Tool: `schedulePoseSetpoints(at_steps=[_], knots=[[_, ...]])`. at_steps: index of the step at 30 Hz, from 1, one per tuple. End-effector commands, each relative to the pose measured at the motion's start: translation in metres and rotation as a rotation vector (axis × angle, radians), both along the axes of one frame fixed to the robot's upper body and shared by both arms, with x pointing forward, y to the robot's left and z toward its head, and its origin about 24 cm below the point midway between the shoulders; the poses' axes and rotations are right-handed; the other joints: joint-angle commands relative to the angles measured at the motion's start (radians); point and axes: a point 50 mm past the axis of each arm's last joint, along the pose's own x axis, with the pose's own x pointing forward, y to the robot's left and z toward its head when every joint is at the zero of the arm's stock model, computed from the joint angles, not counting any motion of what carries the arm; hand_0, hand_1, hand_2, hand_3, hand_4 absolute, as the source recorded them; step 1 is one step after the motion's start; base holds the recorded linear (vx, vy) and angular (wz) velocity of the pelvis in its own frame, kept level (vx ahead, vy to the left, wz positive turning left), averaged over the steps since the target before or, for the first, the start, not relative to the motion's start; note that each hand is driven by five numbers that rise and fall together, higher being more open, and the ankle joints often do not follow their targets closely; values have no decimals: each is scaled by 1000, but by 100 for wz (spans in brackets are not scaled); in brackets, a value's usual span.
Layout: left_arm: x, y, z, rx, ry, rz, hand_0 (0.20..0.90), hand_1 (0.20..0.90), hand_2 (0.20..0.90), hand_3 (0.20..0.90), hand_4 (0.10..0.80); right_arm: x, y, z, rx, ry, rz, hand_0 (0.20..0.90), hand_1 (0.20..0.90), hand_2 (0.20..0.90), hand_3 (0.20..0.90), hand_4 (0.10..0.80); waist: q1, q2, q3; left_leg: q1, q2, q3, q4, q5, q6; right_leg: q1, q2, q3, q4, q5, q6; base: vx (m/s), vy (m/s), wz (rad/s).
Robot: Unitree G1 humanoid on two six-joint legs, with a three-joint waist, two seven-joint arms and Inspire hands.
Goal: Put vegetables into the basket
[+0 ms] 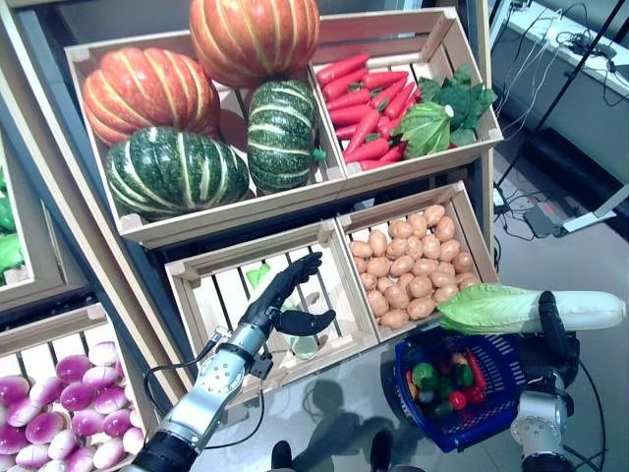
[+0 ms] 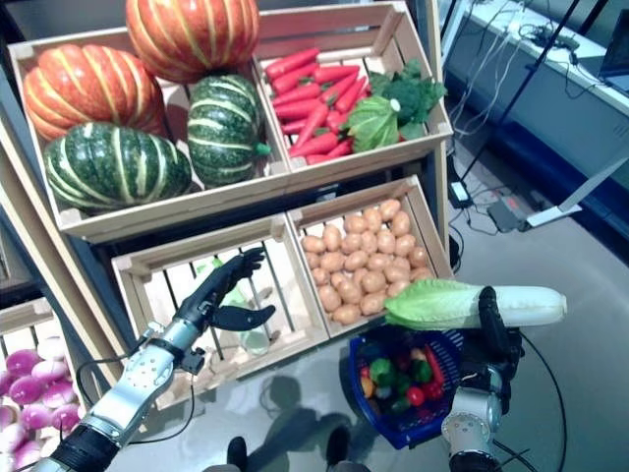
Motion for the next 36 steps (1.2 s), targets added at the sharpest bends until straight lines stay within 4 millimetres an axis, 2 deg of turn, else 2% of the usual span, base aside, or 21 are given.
schedulePoseSetpoints(at_steps=[1,5,12,16,19,24,29,31,36], knots=[[19,0,65,-116,-289,-3,900,900,900,900,800,22,-40,65,-160,-211,-179,300,300,300,300,400,-2,-2,47,-64,11,-65,5,-11,3,16,-17,13,45,-30,19,-146,-97,0],[23,-2,84,-164,-369,-23,900,900,900,900,800,26,-45,65,-87,-251,-255,300,300,300,300,400,15,12,130,-144,5,-79,58,2,1,-48,-12,5,102,-36,3,-140,-95,1],[27,-11,119,-237,-513,-77,900,900,900,900,800,32,-54,61,1,-230,-346,300,300,300,300,400,29,43,257,-357,-37,-129,269,-18,-11,-195,-30,-21,240,-56,-15,-109,-68,14],[30,-21,136,-256,-585,-106,900,900,900,900,800,49,-54,76,3,-270,-334,300,300,300,300,400,32,56,305,-475,-57,-148,365,-35,-11,-294,-46,-28,313,-70,-17,-88,-44,4],[32,-28,149,-279,-629,-129,900,900,900,900,800,67,-50,96,4,-321,-309,300,300,300,300,400,32,66,334,-550,-69,-147,414,-41,-3,-377,-61,-32,371,-79,-18,-90,-36,3],[34,-32,163,-287,-672,-157,900,900,900,900,800,79,-57,120,-10,-347,-332,300,300,300,300,400,36,82,334,-714,-92,-154,524,-65,16,-566,-95,-18,515,-101,-17,-95,-38,6],[32,-31,174,-290,-713,-174,900,900,900,900,800,79,-66,135,-24,-343,-385,300,300,300,300,400,42,92,334,-812,-95,-151,620,-100,35,-688,-123,1,635,-131,-16,-70,-31,6],[30,-31,178,-286,-727,-184,900,900,900,900,800,78,-68,140,-36,-319,-408,300,300,300,300,400,43,96,334,-852,-94,-143,676,-131,50,-743,-137,13,722,-160,-14,-55,-22,3],[31,-32,188,-288,-740,-195,900,900,900,900,800,77,-79,150,-55,-203,-465,300,300,300,300,400,48,115,334,-959,-102,-137,784,-163,55,-850,-163,18,845,-185,-13,-39,-9,-9]])
